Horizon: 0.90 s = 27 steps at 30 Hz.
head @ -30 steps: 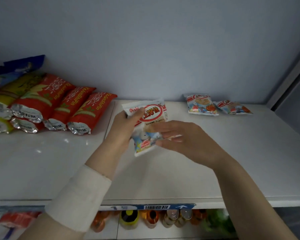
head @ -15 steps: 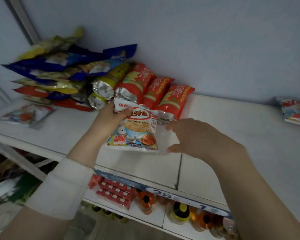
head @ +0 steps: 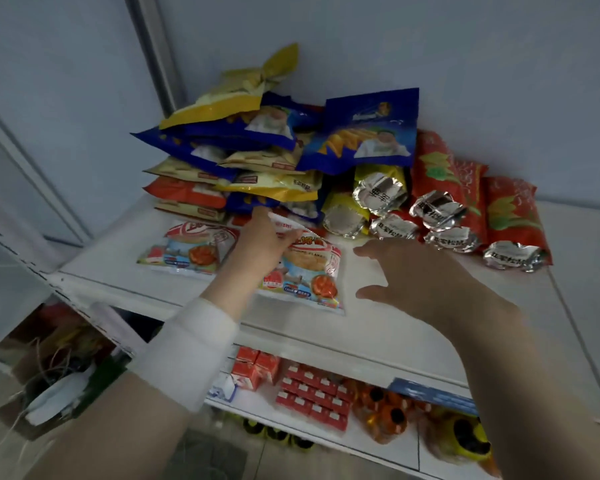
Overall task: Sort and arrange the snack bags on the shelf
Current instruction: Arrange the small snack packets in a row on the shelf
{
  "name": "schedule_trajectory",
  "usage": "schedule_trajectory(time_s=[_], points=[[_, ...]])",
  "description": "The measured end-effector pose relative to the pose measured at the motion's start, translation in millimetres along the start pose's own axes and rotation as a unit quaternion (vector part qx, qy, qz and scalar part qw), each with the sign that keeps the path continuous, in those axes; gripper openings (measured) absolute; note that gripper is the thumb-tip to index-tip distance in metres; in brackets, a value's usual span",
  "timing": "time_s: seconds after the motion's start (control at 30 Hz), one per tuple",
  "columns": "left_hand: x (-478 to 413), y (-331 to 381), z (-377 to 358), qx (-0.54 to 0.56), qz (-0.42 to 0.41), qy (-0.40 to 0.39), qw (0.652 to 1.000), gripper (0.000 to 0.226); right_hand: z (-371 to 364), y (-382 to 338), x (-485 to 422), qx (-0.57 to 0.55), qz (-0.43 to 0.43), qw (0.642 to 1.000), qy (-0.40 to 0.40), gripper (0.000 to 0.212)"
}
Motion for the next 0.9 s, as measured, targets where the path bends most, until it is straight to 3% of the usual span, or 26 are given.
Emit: schedule_trajectory(time_s=[0.2, 0.4, 0.67, 0.9], points=[[-9.3, 1.6, -4.8, -0.119, -0.018, 0.032, 0.992, 0.056, 4.0, 6.2, -0.3, 0.022, -0.037, 0.999, 0.03, 0.063], [32.7, 50.1, 21.4, -0.346, -0.117, 0.096, 0.926, 0.051, 5.5, 42.1, 19.2, 0.022, -0.08, 0.996, 0.033, 0.063], [106.8, 208.8, -48.5, -0.437, -0.338, 0.033, 0.833, 0.047, 43.4, 151.4, 90.6, 0.021, -0.134, 0.989, 0.066, 0.06], [174.9, 376.6, -163.9, -0.419, -0.409, 0.02, 0.811, 0.046, 88.4, 320.2, 194.1, 0.032, -0.188, 0.979, 0.074, 0.053]])
Point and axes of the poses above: each hand's wrist, its own x-axis away from the middle knuckle, its own z-axis out of the back of the hand, y = z × x, the point moved 8 cm from there along -x, towards the middle knuckle, and after that the axes turned 15 degrees about -x, right-handed, at the moved point
